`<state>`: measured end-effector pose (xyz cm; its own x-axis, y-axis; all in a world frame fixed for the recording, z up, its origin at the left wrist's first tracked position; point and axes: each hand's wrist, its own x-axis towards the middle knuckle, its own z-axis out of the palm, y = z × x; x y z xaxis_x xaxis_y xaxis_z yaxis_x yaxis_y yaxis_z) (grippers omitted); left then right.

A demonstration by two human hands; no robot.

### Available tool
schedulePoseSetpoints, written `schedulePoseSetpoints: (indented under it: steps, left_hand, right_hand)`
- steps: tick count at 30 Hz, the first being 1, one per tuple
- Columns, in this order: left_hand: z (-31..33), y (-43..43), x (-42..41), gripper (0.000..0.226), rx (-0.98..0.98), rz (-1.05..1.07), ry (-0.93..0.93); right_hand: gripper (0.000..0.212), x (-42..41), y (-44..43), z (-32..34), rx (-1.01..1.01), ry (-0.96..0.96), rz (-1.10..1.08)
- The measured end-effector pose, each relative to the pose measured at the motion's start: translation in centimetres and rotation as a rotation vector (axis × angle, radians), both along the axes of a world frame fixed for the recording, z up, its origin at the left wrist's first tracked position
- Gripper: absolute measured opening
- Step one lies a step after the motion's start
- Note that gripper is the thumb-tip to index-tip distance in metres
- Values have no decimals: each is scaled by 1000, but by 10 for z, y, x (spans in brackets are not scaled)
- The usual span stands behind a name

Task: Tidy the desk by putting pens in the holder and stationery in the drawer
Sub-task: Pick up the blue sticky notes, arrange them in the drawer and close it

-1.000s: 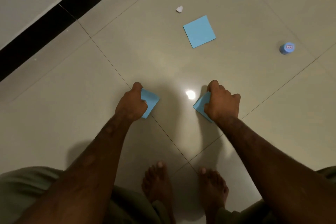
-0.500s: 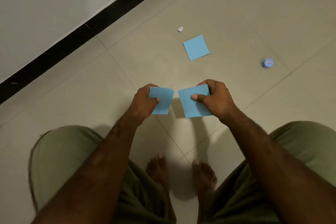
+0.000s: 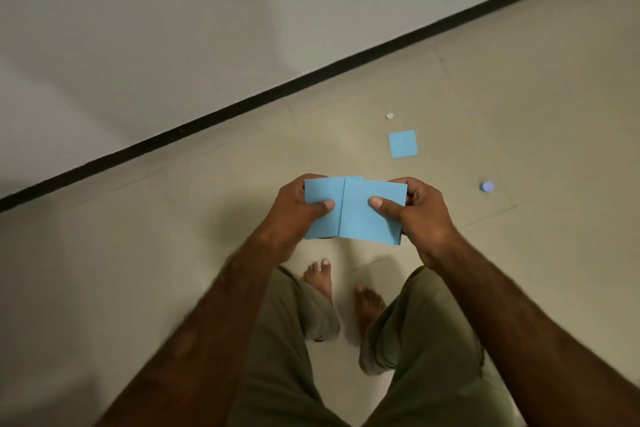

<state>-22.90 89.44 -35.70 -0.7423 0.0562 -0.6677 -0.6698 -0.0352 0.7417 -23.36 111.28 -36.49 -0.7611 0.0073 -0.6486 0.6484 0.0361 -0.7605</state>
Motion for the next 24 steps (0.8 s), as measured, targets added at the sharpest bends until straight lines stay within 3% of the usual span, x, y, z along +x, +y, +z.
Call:
schedulePoseSetpoints:
  steps: [5,12,24]
  left_hand:
    - [113,-34,46,41,-37,136,21]
    - [225,-79,126,43,-108,346,59]
    - [321,-137,317,37,-255,929,171]
  right_hand:
    - [26,10,-35,103,-23,16,176]
    - [24,35,-99,214,-56,104,448]
    - [24,154,-232,325,-142,216,974]
